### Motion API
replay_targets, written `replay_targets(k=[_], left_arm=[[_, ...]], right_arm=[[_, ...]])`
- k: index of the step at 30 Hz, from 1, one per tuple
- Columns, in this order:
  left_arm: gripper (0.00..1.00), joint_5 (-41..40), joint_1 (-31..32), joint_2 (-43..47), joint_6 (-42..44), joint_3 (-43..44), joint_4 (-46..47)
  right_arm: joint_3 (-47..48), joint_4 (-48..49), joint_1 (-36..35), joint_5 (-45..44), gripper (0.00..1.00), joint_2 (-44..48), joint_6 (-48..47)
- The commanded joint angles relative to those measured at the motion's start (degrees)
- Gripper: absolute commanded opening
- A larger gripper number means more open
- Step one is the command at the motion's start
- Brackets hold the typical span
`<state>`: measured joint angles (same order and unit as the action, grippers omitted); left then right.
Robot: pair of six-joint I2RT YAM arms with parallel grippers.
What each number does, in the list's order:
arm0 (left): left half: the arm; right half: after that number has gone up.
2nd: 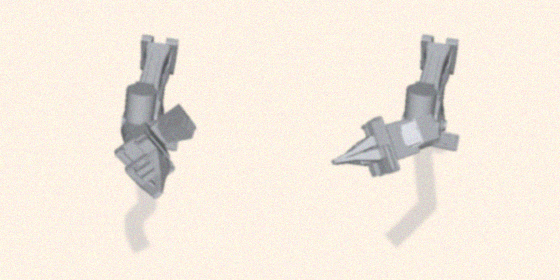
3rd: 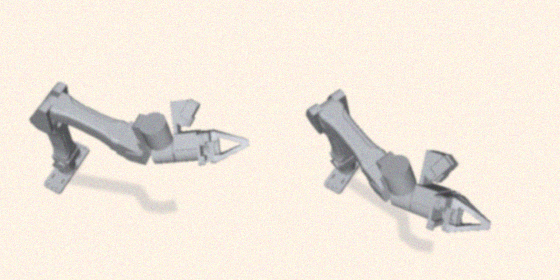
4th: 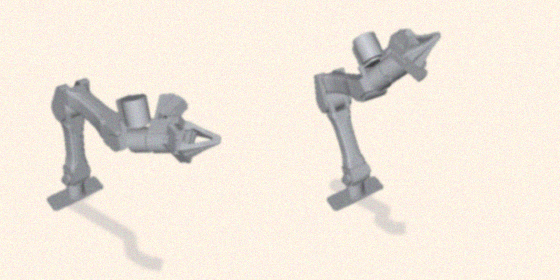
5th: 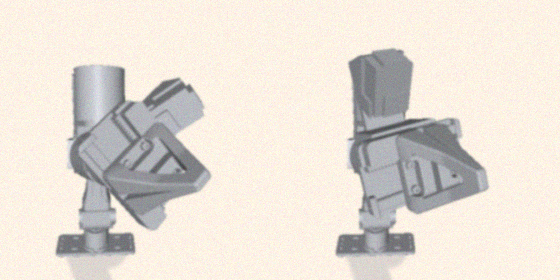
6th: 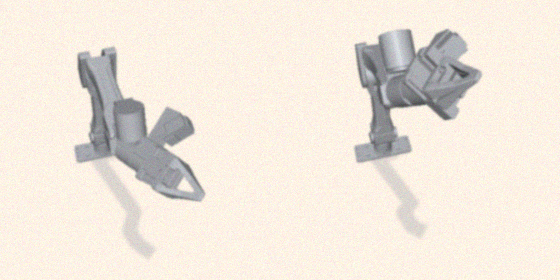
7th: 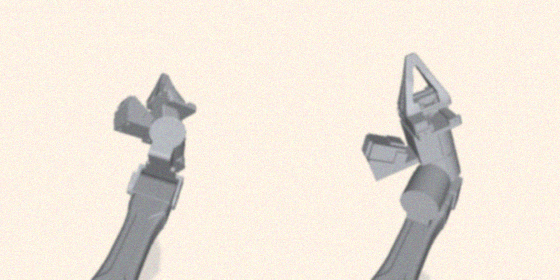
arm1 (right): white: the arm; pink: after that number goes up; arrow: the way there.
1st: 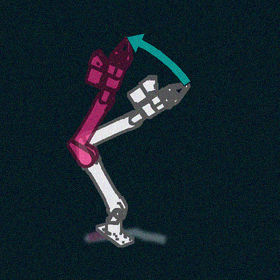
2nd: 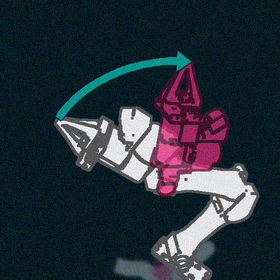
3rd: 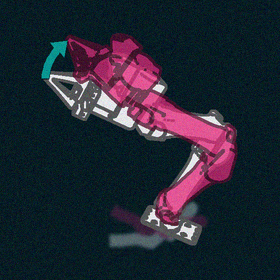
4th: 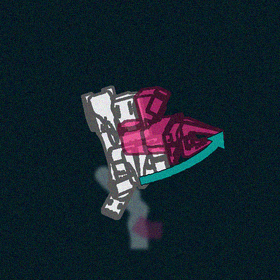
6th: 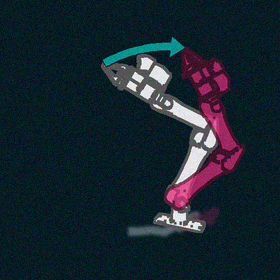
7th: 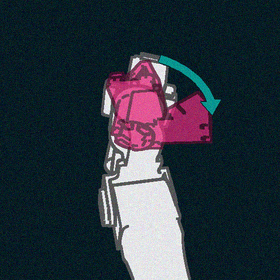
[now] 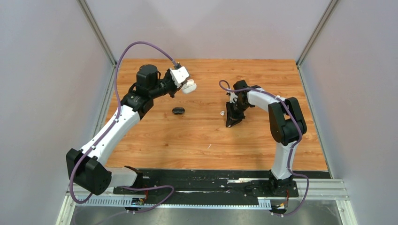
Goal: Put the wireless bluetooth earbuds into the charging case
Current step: Adjust the earbud at the center of the board.
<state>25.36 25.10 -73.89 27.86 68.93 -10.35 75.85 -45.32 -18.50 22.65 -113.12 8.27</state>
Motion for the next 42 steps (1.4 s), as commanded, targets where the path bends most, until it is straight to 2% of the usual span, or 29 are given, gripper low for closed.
replay_targets(k=[1, 4, 11, 18, 23, 27, 31, 33, 36, 42], left_arm=[[0.00, 0.41, -0.14, 1.39, -1.69, -0.04, 3.30], [0.00, 0.47, -0.14, 1.03, -1.94, 0.13, 3.78], [0.00, 0.89, -0.24, 0.44, -2.00, 0.36, 3.92], [0.00, 0.89, -0.31, 0.00, -2.30, 0.57, 3.98], [0.00, 0.73, -0.32, -0.04, -2.49, 0.72, 4.10], [0.00, 0.51, -0.32, -0.09, -2.15, 1.06, 3.40], [0.00, 0.70, -0.32, -0.24, -2.29, 1.33, 2.90], [0.00, 0.92, -0.32, -0.47, -2.62, 1.53, 2.85], [0.00, 1.08, -0.32, -1.06, -3.16, 2.02, 2.89], [0.00, 0.84, -0.32, -1.24, -3.18, 2.58, 3.45]], right_arm=[[0.06, 3.84, 0.04, -6.17, 0.17, -0.53, -2.21], [0.21, 3.75, 0.04, -5.90, 0.23, -0.49, -2.45], [1.08, 3.74, 0.13, -6.01, 0.26, -1.43, -3.62], [0.68, 4.17, 0.54, -5.68, 0.14, -1.13, -4.23], [-3.27, 5.09, 1.61, -2.00, 0.14, 0.44, -1.81], [-6.67, 5.80, 4.91, 5.61, 0.14, 1.67, 0.89], [-8.52, 6.06, 7.71, 15.16, 0.25, 0.32, 0.61], [-8.86, 5.80, 8.82, 18.90, 0.34, -0.55, 0.31], [-8.92, 4.23, 9.88, 18.10, 0.47, 0.32, -0.12], [-6.88, -4.57, 12.24, 13.65, 0.62, 4.82, -6.16]])
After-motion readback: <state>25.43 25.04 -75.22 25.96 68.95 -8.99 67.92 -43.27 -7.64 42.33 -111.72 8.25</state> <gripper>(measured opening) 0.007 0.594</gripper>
